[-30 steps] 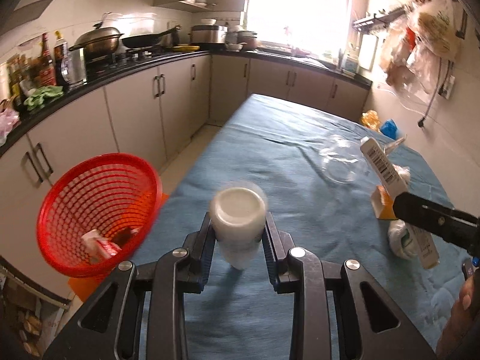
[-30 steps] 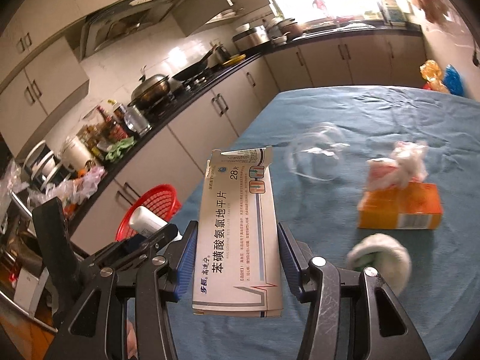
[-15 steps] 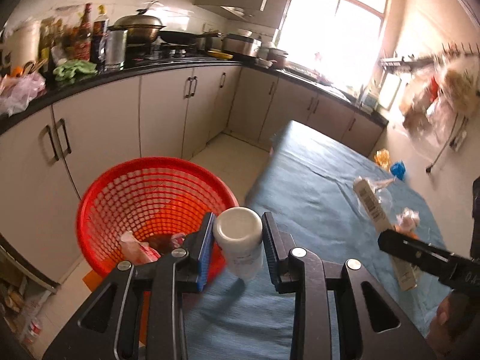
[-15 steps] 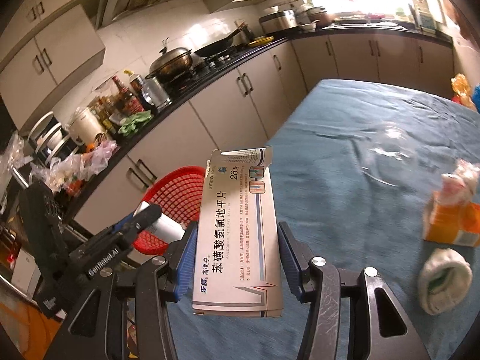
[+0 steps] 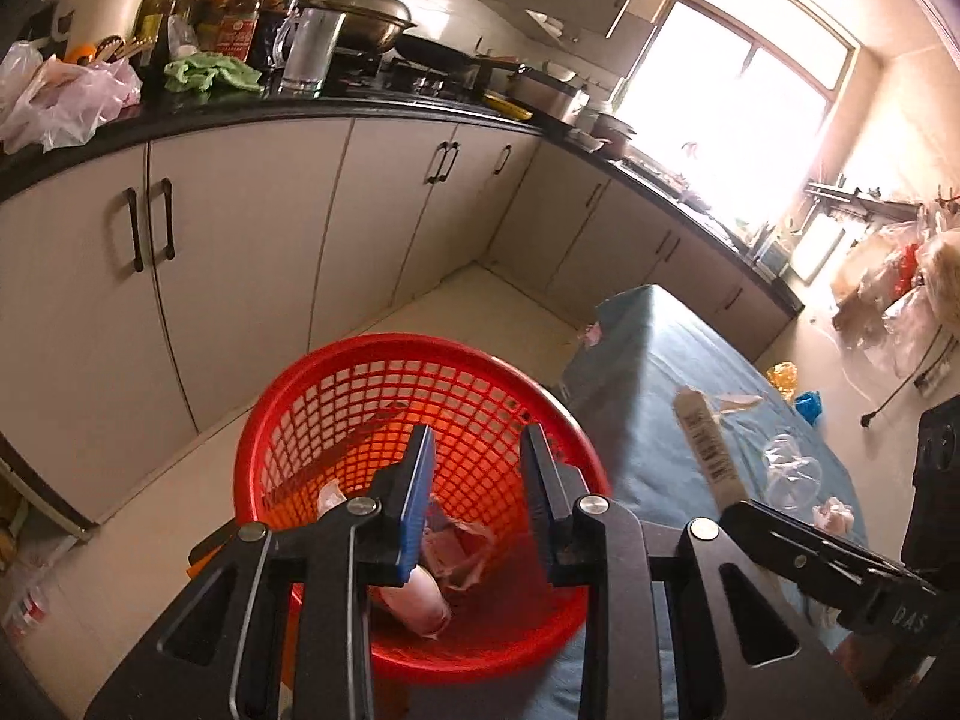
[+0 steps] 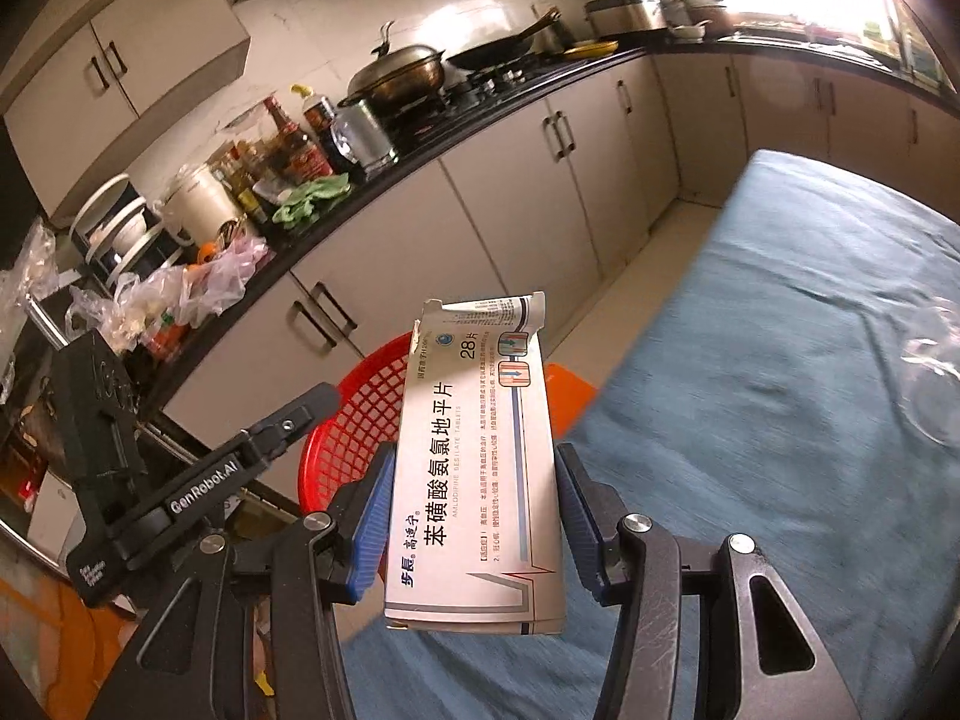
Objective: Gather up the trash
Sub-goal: 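Carry both items to the red basket and open both grippers over it, then move both grippers back to the remaining trash on the table, then grasp the white rolled cloth with the left gripper while the right grasps the orange tissue box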
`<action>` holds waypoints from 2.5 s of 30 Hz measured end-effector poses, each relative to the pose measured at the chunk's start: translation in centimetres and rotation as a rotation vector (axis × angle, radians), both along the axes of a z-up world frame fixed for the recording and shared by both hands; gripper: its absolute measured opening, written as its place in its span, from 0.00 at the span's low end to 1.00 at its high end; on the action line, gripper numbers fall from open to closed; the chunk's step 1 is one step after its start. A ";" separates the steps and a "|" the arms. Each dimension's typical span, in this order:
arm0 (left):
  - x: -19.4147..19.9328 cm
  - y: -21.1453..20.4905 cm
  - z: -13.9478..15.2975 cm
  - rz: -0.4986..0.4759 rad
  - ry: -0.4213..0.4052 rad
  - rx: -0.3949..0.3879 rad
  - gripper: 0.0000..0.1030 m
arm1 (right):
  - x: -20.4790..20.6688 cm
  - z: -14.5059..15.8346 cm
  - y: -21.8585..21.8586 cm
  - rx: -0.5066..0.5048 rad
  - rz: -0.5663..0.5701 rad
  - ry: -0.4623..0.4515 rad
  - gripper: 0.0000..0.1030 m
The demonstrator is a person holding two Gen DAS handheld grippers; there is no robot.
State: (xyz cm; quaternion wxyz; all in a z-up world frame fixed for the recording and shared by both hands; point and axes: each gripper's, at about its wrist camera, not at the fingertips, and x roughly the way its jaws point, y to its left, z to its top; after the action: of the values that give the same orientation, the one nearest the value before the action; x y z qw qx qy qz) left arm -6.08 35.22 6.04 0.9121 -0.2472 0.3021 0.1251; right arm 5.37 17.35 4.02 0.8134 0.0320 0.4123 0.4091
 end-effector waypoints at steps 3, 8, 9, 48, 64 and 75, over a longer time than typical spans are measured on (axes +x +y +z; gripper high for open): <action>0.2 0.7 -0.7 0.006 0.013 -0.028 0.27 | 0.5 -0.8 2.3 -0.020 0.025 0.026 0.54; -0.8 1.7 -1.1 0.040 0.008 -0.036 0.48 | 1.5 -2.1 4.6 -0.047 0.028 0.057 0.64; -1.2 1.9 -1.1 0.047 0.004 -0.038 0.48 | 1.8 -2.3 4.7 -0.046 0.023 0.065 0.65; 3.5 -24.3 2.3 -0.455 0.091 0.117 0.77 | 1.9 1.8 -29.6 0.007 -0.465 -0.059 0.66; 10.2 -42.3 -3.7 -0.667 0.299 0.301 0.87 | 5.5 -2.6 -40.9 0.197 -0.648 0.115 0.66; 10.7 -39.9 -3.9 -0.622 0.215 0.288 0.42 | 8.9 -6.1 -38.7 0.178 -0.604 0.165 0.48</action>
State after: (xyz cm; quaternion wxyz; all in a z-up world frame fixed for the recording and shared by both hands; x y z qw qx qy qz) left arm 4.66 -4.70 2.18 0.8950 0.0022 0.4365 -0.0919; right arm 14.28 -21.30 -2.03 0.8559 0.2569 0.4111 0.1799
